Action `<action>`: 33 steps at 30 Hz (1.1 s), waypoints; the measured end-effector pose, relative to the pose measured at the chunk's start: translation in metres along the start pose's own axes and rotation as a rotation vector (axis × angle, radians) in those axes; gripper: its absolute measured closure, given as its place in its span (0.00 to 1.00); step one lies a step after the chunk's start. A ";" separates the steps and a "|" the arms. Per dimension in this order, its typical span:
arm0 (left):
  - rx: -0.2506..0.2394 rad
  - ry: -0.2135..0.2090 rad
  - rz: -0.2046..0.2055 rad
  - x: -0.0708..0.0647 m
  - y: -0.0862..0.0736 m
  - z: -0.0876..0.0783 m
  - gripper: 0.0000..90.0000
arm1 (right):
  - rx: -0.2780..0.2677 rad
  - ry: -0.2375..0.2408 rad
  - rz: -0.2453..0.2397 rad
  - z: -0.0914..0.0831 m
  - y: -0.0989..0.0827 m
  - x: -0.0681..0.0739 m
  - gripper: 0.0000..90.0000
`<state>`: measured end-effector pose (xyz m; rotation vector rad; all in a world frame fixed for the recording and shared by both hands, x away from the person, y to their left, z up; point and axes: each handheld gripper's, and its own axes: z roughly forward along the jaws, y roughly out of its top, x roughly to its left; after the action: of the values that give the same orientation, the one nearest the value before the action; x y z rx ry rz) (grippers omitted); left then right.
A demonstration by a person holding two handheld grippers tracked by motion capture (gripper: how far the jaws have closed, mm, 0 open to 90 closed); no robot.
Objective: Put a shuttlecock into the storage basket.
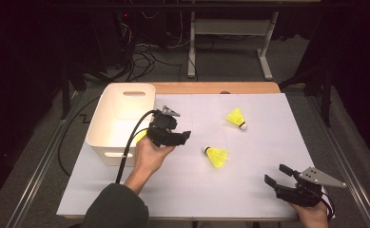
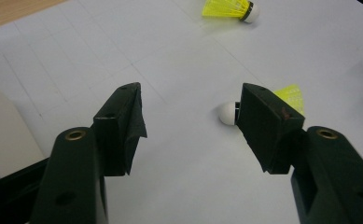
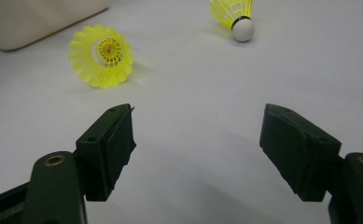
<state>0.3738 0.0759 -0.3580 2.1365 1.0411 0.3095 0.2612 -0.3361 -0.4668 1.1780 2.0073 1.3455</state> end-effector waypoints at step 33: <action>0.033 -0.061 -0.003 -0.003 -0.033 0.029 0.46 | 0.039 0.008 -0.014 0.006 0.005 0.006 0.30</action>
<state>0.3667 0.0720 -0.4016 2.1596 1.0212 0.2251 0.2644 -0.3268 -0.4640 1.1751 2.0521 1.3124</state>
